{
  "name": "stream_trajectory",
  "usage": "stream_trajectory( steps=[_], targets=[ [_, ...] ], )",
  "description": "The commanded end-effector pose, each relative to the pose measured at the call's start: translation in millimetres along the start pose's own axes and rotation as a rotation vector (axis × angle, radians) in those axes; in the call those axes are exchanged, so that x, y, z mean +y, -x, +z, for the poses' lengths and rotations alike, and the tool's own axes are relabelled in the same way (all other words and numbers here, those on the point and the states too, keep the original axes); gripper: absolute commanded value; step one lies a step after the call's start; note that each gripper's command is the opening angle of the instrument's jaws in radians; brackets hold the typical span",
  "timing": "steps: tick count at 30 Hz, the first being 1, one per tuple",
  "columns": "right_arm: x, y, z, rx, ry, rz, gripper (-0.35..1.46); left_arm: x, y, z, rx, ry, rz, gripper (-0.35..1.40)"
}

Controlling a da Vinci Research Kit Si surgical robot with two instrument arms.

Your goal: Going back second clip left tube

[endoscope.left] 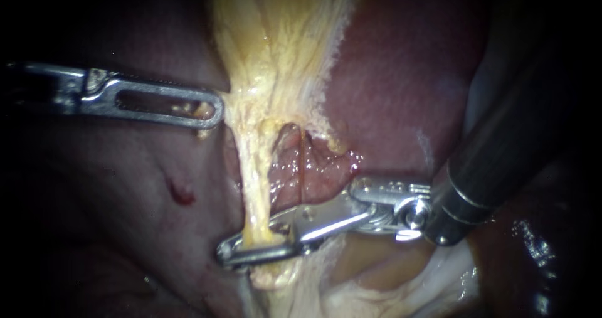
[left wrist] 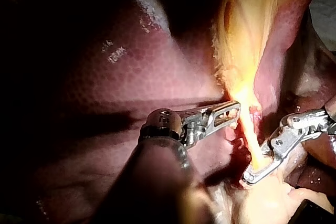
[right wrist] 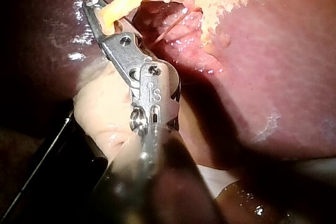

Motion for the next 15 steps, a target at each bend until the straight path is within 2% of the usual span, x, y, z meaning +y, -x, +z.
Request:
stream_trajectory(
  steps=[1,5,6,7,9,10,15],
  targets=[
    [0.0,0.0,0.0,0.0,0.001,0.0,-0.35,0.0,0.0,0.0,0.0,0.0,0.0,-0.35],
    [-0.1,0.1,-0.1,0.001,0.002,0.0,-0.35,0.0,0.0,-0.1,0.0,0.0,0.0,-0.35],
    [-0.1,0.1,-0.2,0.001,0.002,0.006,-0.26,0.0,0.0,-0.1,0.0,0.0,0.0,-0.35],
    [-0.1,0.1,-0.2,0.002,0.008,0.006,-0.03,0.0,0.0,-0.1,0.0,0.0,0.0,-0.35],
    [0.0,0.1,-0.1,0.012,0.06,0.005,0.32,0.0,0.0,-0.1,0.0,0.0,0.0,-0.35],
    [0.0,0.2,-0.1,0.017,0.088,-0.001,0.39,0.0,0.0,-0.1,0.0,0.0,0.0,-0.35],
    [0.1,0.4,0.1,0.035,0.124,-0.012,0.48,0.0,0.0,-0.1,0.0,0.0,0.0,-0.35]
  ],
)
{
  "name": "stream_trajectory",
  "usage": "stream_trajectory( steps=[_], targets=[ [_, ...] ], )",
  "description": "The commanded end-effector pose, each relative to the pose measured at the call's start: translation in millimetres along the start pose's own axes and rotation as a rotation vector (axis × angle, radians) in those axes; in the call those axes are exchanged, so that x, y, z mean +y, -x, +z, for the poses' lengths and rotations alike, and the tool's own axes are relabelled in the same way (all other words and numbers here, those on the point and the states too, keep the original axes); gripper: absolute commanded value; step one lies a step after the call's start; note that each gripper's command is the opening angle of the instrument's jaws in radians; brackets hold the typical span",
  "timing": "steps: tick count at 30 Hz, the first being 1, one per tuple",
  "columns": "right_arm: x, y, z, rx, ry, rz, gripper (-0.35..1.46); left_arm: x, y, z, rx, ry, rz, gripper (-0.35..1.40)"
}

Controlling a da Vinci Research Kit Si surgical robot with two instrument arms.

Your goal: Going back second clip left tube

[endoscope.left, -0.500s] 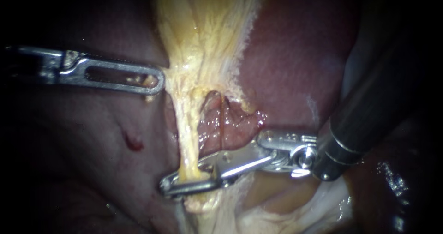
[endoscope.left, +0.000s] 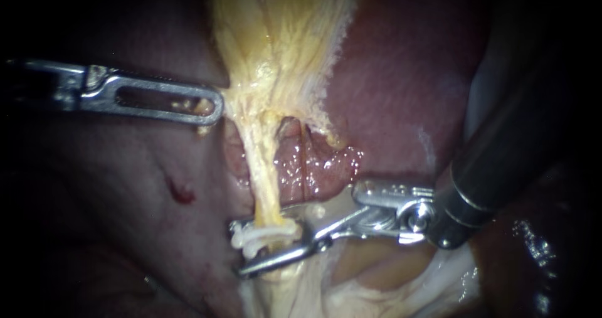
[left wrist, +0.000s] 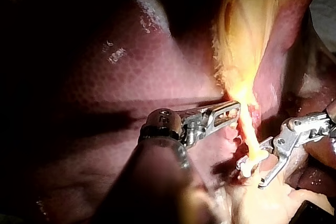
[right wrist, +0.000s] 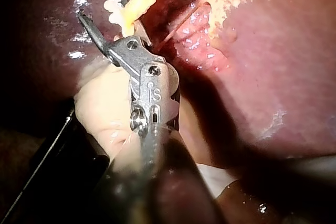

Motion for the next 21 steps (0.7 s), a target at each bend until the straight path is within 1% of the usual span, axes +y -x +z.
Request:
stream_trajectory(
  steps=[1,4,8,11,13,17,21],
  targets=[
    [0.1,0.0,0.1,0.009,0.016,-0.01,0.49,0.0,0.0,0.0,0.0,0.0,0.0,-0.35],
    [0.6,-0.1,0.1,0.015,0.05,-0.064,0.49,0.0,0.0,0.0,0.0,0.0,0.0,-0.35],
    [1.7,0.2,-0.3,0.017,0.111,-0.131,0.5,-0.1,0.0,0.0,0.0,0.0,0.0,-0.35],
    [2.6,0.5,-0.8,0.016,0.14,-0.157,0.5,-0.1,0.0,0.0,0.0,0.0,0.0,-0.35],
    [2.9,0.7,-1.1,0.015,0.154,-0.17,0.5,-0.1,0.0,0.0,0.0,0.0,0.0,-0.35],
    [2.8,0.8,-1.7,0.012,0.177,-0.198,0.5,-0.1,0.0,0.0,0.0,0.0,0.0,-0.35],
    [1.9,0.7,-2.7,0.008,0.188,-0.232,0.5,-0.1,0.0,-0.1,0.0,0.0,0.0,-0.35]
  ],
)
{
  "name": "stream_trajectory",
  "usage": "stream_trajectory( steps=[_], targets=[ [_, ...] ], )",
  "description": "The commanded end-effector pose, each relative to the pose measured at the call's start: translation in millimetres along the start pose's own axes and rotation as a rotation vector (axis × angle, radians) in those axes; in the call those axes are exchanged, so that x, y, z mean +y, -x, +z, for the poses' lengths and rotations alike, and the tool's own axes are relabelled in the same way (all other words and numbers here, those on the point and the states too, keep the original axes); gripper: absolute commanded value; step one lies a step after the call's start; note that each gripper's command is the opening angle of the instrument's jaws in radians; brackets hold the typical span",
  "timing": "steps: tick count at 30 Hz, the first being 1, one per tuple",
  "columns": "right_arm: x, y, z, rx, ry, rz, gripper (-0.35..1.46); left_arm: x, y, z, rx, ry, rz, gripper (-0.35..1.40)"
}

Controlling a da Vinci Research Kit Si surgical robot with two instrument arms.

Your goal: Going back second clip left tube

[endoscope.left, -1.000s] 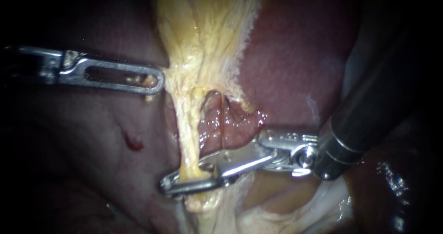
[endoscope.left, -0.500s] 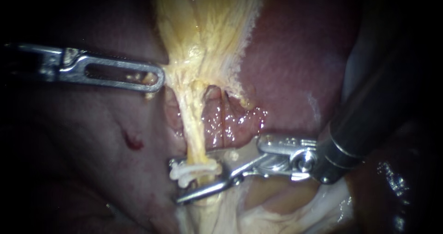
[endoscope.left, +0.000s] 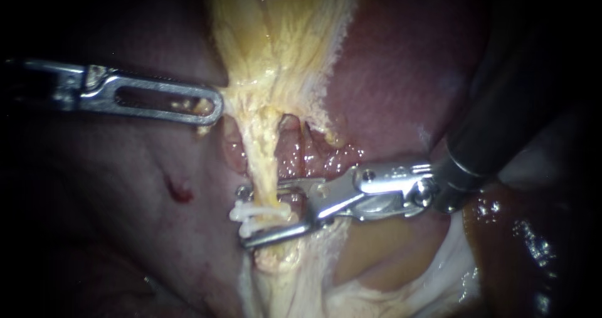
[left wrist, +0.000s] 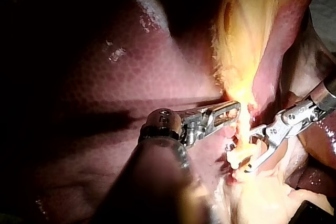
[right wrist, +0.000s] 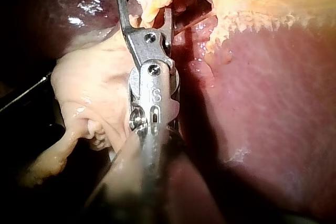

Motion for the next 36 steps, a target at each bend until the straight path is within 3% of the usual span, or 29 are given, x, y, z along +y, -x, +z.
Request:
stream_trajectory(
  steps=[1,8,19,29,36],
  targets=[
    [-0.1,-0.2,-0.4,0.0,-0.002,-0.003,0.5,0.0,0.0,0.0,0.0,0.0,0.0,-0.35],
    [-1.6,-1.3,-5.6,-0.01,0.039,-0.081,0.5,0.0,0.0,-0.1,0.001,0.0,0.0,-0.35],
    [-3.1,-5.1,-14.1,-0.029,0.105,-0.14,0.5,0.0,0.0,0.0,0.0,0.0,0.0,-0.35],
    [-3.4,-5.8,-15.0,-0.021,0.105,-0.149,0.5,0.1,-0.1,0.6,0.0,0.0,0.001,-0.35],
    [-3.3,-5.7,-15.3,-0.018,0.104,-0.149,0.5,1.0,-1.4,3.7,0.002,-0.008,0.009,-0.35]
  ],
)
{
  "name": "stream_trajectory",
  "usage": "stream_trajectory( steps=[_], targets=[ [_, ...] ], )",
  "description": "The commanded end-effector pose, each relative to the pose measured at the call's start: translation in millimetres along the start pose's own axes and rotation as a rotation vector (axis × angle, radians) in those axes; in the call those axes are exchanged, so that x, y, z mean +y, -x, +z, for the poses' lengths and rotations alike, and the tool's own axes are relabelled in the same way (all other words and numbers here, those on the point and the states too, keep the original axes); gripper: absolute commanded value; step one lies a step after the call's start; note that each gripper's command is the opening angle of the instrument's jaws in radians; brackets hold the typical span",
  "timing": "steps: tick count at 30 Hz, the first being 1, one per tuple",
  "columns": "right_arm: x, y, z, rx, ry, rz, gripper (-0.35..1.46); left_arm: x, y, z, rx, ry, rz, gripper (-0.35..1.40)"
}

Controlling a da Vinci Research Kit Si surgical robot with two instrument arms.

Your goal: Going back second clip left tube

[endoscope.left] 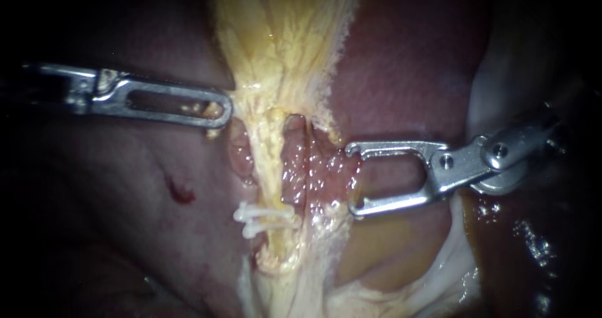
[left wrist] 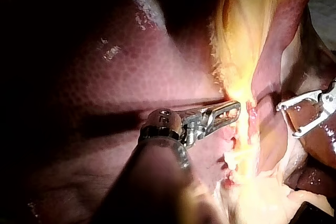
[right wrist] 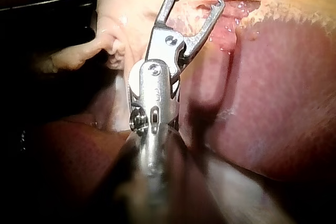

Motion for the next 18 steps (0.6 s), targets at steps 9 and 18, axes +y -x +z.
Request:
stream_trajectory(
  steps=[9,18],
  targets=[
    [0.2,-0.1,-0.9,0.003,-0.001,0.003,0.5,1.6,-1.2,5.2,0.008,-0.016,0.014,-0.35],
    [0.2,-0.2,-1.1,0.006,-0.001,0.004,0.5,1.8,-1.4,6.0,0.019,-0.012,0.016,-0.35]
  ],
)
